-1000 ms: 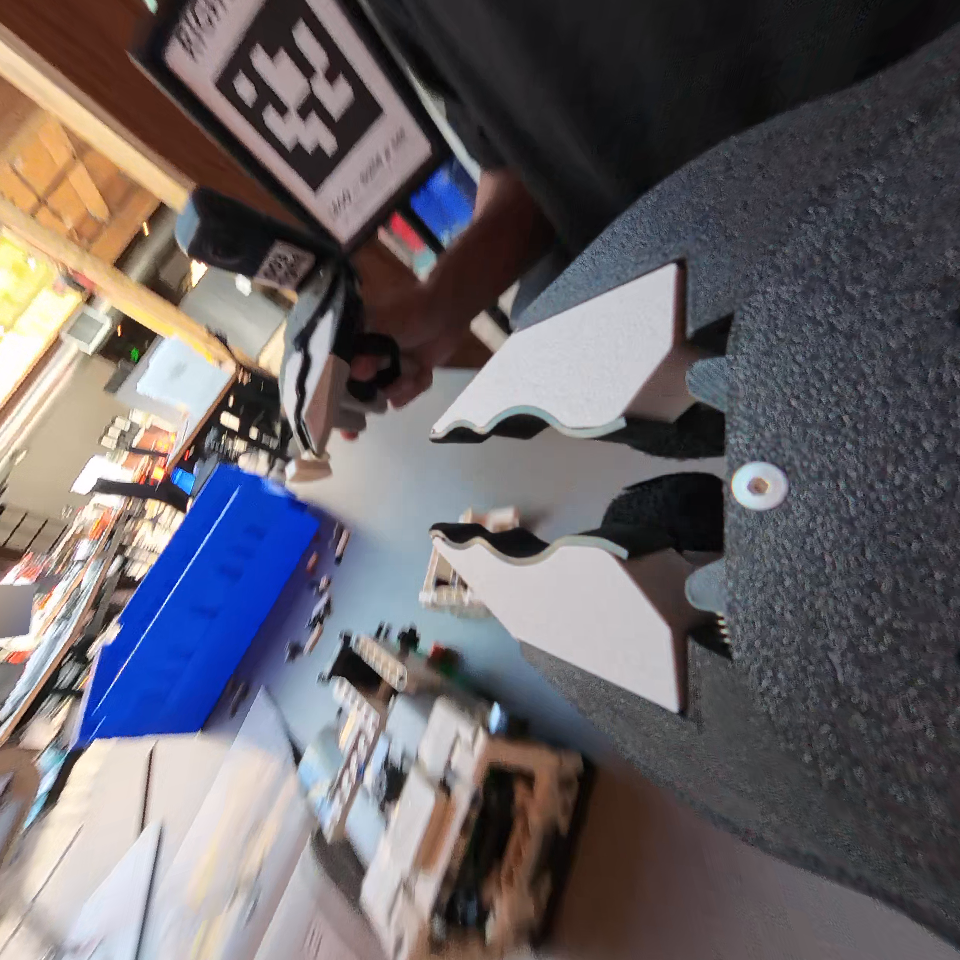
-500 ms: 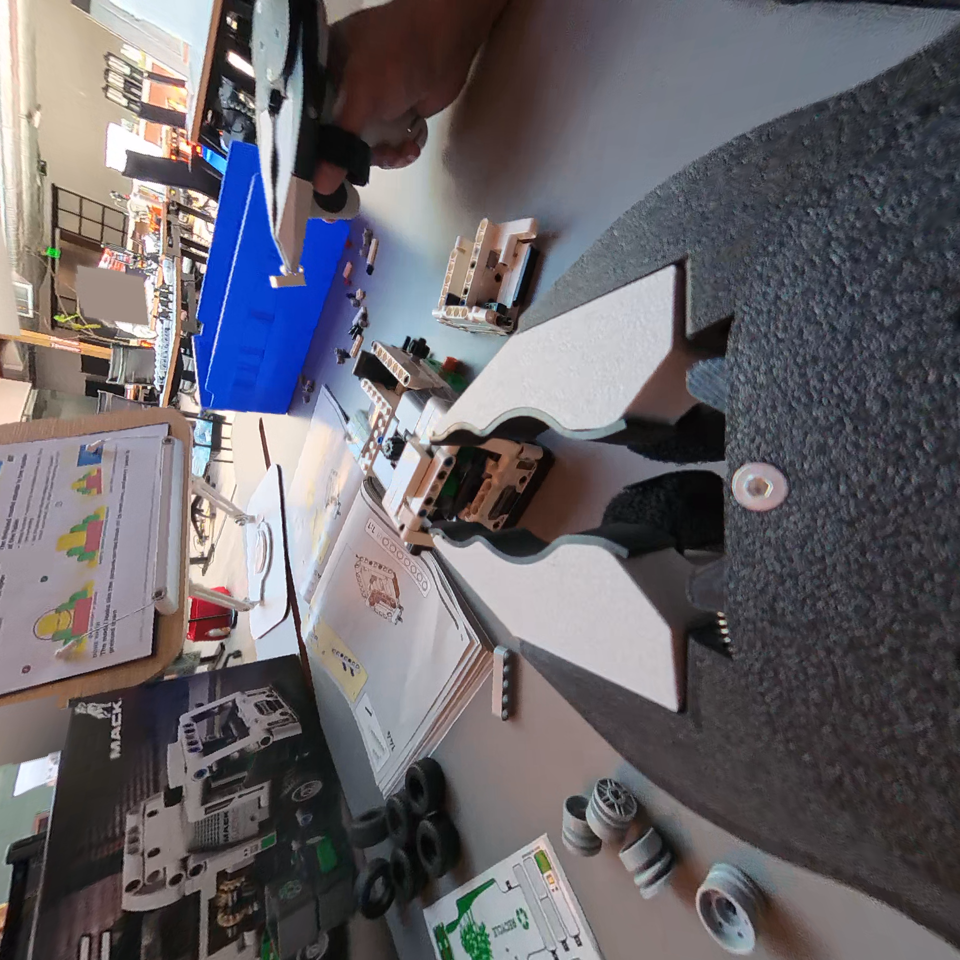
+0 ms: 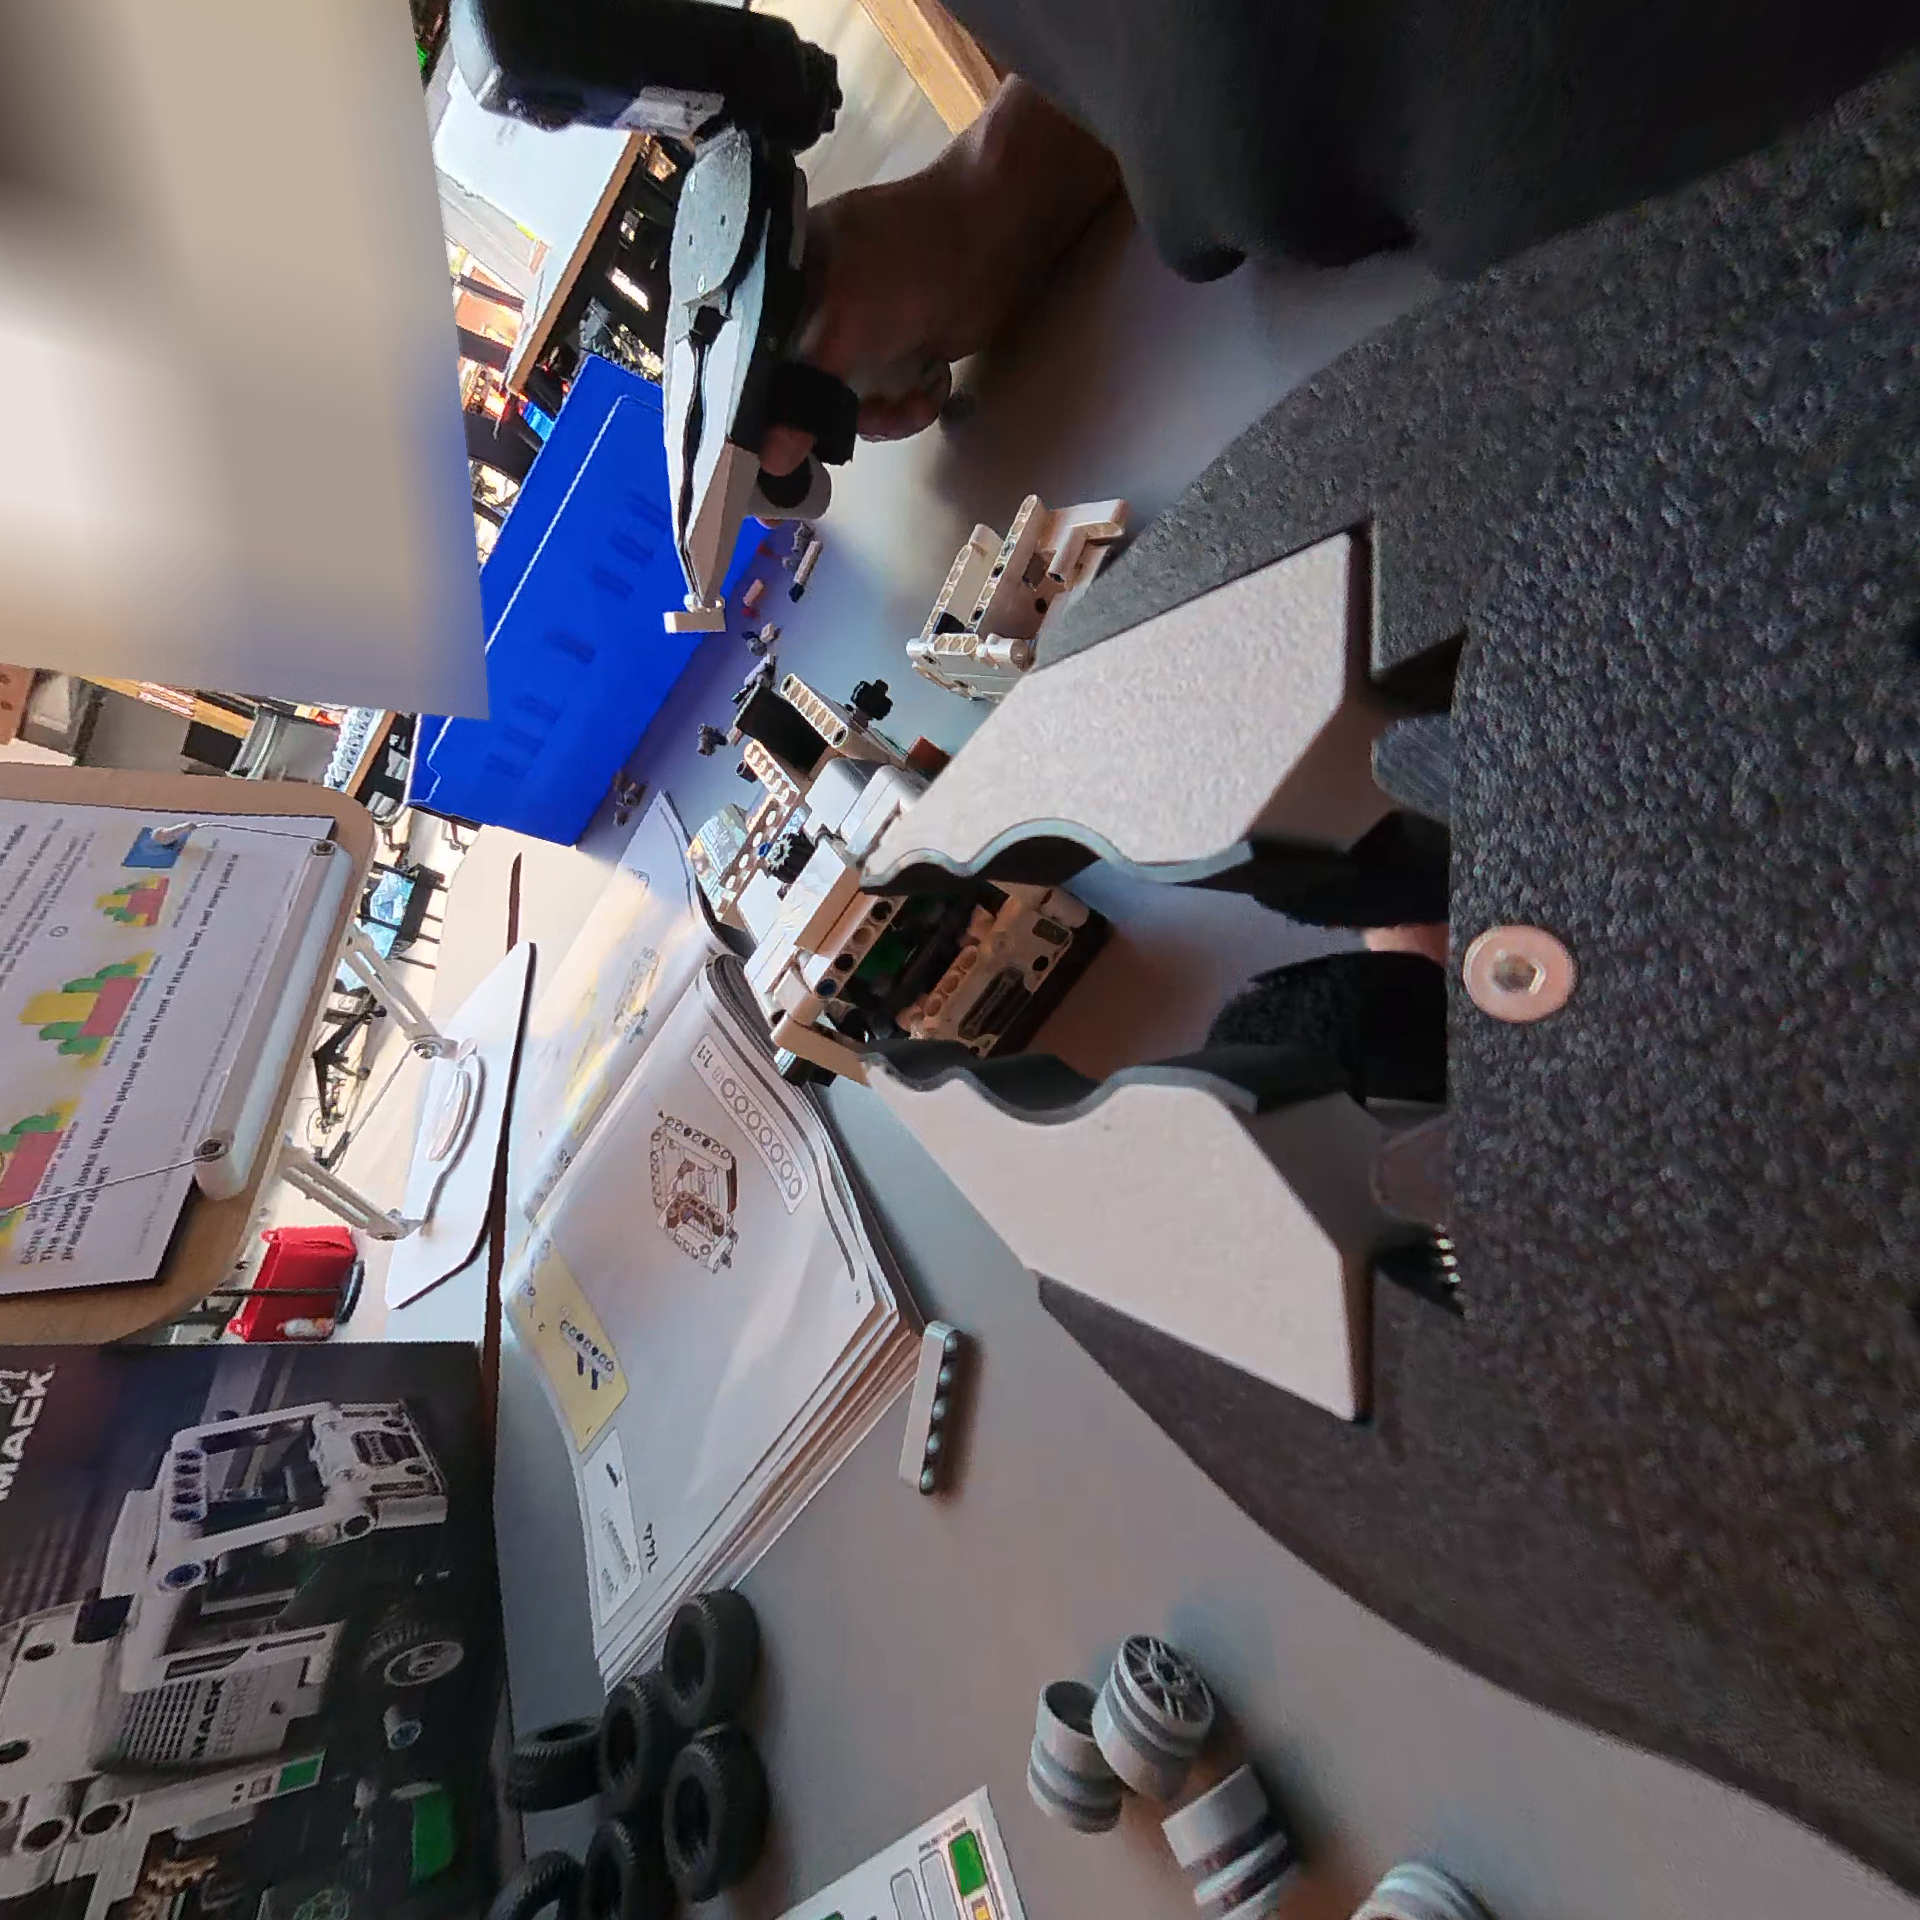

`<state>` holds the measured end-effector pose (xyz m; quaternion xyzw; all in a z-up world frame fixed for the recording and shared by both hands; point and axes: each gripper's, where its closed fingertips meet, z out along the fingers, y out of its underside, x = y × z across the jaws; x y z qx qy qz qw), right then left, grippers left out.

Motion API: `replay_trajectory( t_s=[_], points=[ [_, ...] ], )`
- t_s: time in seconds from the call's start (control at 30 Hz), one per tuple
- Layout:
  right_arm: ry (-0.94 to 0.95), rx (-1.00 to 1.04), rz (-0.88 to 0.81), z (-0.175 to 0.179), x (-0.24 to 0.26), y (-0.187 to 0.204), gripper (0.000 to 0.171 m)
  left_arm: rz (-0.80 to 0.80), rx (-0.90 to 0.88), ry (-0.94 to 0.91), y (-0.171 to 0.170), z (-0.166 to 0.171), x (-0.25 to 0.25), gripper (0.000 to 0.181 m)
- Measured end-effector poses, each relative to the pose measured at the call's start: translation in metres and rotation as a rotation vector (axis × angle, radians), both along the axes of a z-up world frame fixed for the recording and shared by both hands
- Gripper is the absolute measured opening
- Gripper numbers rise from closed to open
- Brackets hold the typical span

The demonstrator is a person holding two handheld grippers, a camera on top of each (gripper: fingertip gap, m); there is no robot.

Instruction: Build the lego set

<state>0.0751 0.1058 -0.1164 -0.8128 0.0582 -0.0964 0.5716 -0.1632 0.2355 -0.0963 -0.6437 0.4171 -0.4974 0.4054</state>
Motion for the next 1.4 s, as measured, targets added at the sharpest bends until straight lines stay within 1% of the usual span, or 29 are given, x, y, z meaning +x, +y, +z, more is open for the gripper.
replay_trajectory(
  t_s=[0.27,0.97,1.17,1.3,1.4],
  points=[
    [0.016,0.007,0.007,0.001,0.0,-0.001,0.007,-0.012,-0.003,0.07,-0.002,-0.01,0.006,0.025],
    [-0.007,-0.019,0.028,-0.003,-0.005,0.001,0.007,-0.008,-0.01,0.098,-0.001,-0.013,0.007,0.026],
    [-0.006,-0.003,0.045,-0.001,-0.008,0.001,0.007,-0.051,-0.002,0.095,-0.008,-0.012,0.007,0.026],
    [0.079,0.093,0.119,0.012,-0.02,0.002,0.007,-0.118,-0.001,0.086,-0.018,-0.01,0.008,0.028],
    [0.231,0.252,0.275,0.038,-0.042,-0.002,0.007,-0.184,0.016,0.05,-0.027,-0.004,0.009,0.029]
  ],
)
